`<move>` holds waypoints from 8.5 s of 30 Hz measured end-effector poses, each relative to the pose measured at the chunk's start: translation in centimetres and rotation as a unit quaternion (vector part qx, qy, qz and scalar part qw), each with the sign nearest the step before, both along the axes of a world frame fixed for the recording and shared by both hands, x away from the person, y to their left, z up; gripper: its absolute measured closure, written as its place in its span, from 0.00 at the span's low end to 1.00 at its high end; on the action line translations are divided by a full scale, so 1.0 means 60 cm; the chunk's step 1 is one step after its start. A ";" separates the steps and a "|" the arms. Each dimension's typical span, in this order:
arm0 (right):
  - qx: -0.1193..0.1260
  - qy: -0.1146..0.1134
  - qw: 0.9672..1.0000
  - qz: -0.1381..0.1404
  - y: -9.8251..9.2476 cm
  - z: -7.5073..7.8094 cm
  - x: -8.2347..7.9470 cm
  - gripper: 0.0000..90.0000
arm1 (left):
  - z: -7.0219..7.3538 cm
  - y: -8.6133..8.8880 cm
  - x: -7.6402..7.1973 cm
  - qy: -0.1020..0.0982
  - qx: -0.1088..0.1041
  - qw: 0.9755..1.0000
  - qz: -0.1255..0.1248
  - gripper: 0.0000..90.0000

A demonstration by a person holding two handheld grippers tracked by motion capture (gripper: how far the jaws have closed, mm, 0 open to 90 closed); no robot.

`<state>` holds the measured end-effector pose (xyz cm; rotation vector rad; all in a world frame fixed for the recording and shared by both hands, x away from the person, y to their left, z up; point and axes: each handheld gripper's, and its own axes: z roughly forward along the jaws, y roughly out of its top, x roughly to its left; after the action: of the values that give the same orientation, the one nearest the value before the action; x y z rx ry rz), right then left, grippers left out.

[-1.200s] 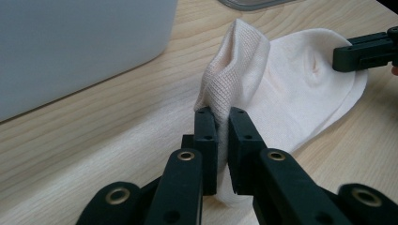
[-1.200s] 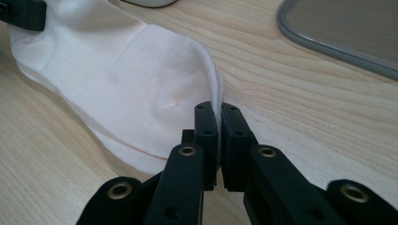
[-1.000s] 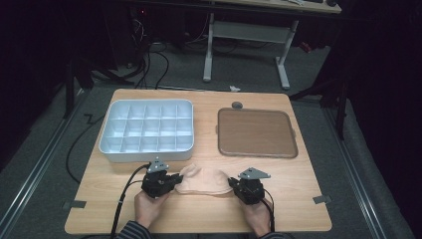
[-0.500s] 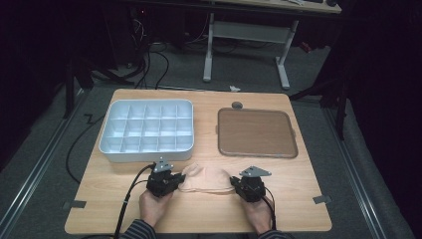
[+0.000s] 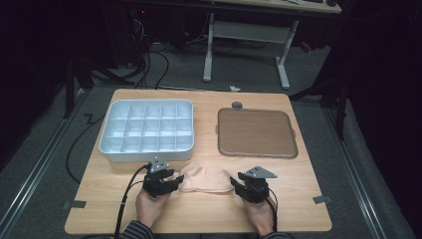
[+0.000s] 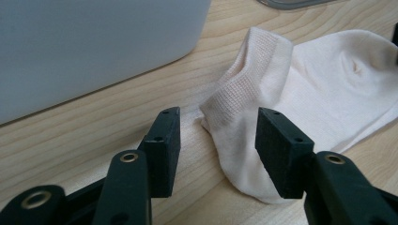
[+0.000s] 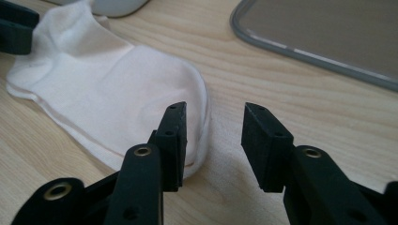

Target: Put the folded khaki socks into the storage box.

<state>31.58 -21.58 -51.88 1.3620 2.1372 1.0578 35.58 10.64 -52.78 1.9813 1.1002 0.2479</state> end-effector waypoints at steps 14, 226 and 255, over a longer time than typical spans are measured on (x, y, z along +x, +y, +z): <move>0.027 -0.002 0.996 0.088 0.086 0.017 -0.009 0.95 | -0.009 -0.010 -0.005 -0.021 0.033 0.999 -0.012 0.62; -0.003 0.022 0.999 0.026 0.061 -0.022 0.011 0.92 | 0.025 -0.142 0.004 0.027 -0.024 0.985 -0.169 0.83; -0.026 -0.034 0.996 0.082 0.083 0.063 -0.022 0.91 | 0.016 -0.067 0.001 0.024 -0.013 0.995 -0.099 0.55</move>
<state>30.25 -16.60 -48.09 1.1269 2.2409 1.0845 35.64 6.61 -51.85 2.0640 0.9244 0.0810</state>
